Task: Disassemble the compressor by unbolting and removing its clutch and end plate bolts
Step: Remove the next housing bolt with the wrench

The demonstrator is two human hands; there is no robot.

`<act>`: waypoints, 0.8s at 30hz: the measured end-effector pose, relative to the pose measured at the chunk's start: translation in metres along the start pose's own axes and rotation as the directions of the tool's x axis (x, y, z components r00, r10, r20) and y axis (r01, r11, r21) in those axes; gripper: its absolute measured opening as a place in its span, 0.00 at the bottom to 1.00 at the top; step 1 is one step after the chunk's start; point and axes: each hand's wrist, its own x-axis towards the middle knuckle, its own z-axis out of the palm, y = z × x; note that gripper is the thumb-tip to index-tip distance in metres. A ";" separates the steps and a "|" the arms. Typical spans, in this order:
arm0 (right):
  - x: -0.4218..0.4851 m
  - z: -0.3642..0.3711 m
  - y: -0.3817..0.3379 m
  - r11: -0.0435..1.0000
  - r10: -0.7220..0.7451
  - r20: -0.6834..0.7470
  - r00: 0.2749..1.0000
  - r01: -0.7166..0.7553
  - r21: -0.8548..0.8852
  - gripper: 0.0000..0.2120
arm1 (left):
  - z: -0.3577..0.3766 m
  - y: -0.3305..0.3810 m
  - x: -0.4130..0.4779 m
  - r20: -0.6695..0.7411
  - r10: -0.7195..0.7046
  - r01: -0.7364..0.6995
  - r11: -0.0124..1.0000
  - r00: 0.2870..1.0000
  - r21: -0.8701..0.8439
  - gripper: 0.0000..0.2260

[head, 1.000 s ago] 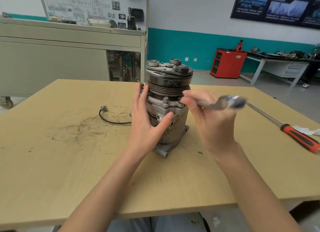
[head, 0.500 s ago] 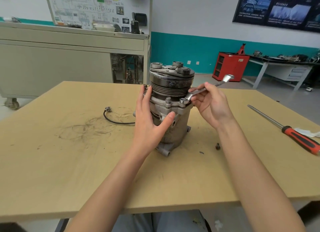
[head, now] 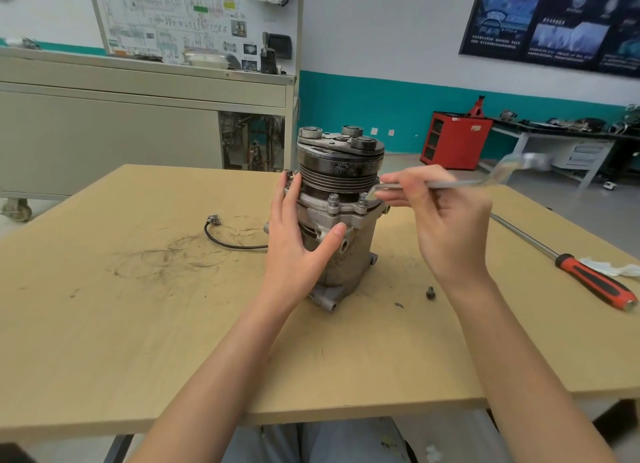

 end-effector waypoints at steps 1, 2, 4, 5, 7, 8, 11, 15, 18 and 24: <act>-0.004 0.003 0.001 0.996 -0.058 0.003 0.998 0.058 -0.063 0.15 | 0.000 0.000 0.000 -0.001 0.003 -0.003 1.000 1.000 -0.001 0.39; -0.008 0.005 0.002 0.990 -0.099 -0.004 0.995 0.098 -0.107 0.17 | 0.000 0.000 0.000 -0.001 0.006 -0.006 1.000 1.000 -0.001 0.39; -0.014 0.010 0.001 0.977 -0.151 -0.037 0.988 0.143 -0.156 0.20 | 0.001 0.000 0.000 0.000 0.013 -0.013 1.000 1.000 -0.005 0.39; -0.016 0.013 0.001 0.973 -0.167 -0.044 0.985 0.158 -0.167 0.22 | 0.001 -0.001 0.000 -0.001 0.016 -0.016 1.000 1.000 -0.006 0.39; -0.021 0.019 0.000 0.969 -0.187 -0.022 0.982 0.180 -0.171 0.24 | 0.001 -0.001 0.000 -0.005 0.020 -0.020 1.000 1.000 -0.007 0.38; -0.025 0.022 0.000 0.964 -0.203 -0.018 0.979 0.197 -0.177 0.24 | 0.001 -0.001 0.000 -0.008 0.022 -0.022 1.000 1.000 -0.009 0.38; -0.035 0.030 0.003 0.965 -0.236 -0.090 0.968 0.223 -0.135 0.20 | 0.001 -0.002 0.000 -0.013 0.022 -0.022 1.000 1.000 -0.015 0.38; -0.039 0.035 0.008 0.990 -0.125 -0.196 0.973 0.134 0.035 0.13 | 0.001 -0.003 -0.001 -0.013 0.025 -0.025 1.000 1.000 -0.013 0.37; -0.032 0.036 0.008 0.991 -0.059 -0.266 0.962 0.089 0.102 0.09 | 0.001 -0.004 0.000 -0.017 0.026 -0.027 1.000 1.000 -0.015 0.37; -0.035 0.035 0.009 0.995 -0.093 -0.214 0.972 0.100 0.022 0.10 | 0.002 -0.004 0.000 -0.024 0.029 -0.030 1.000 0.999 -0.008 0.38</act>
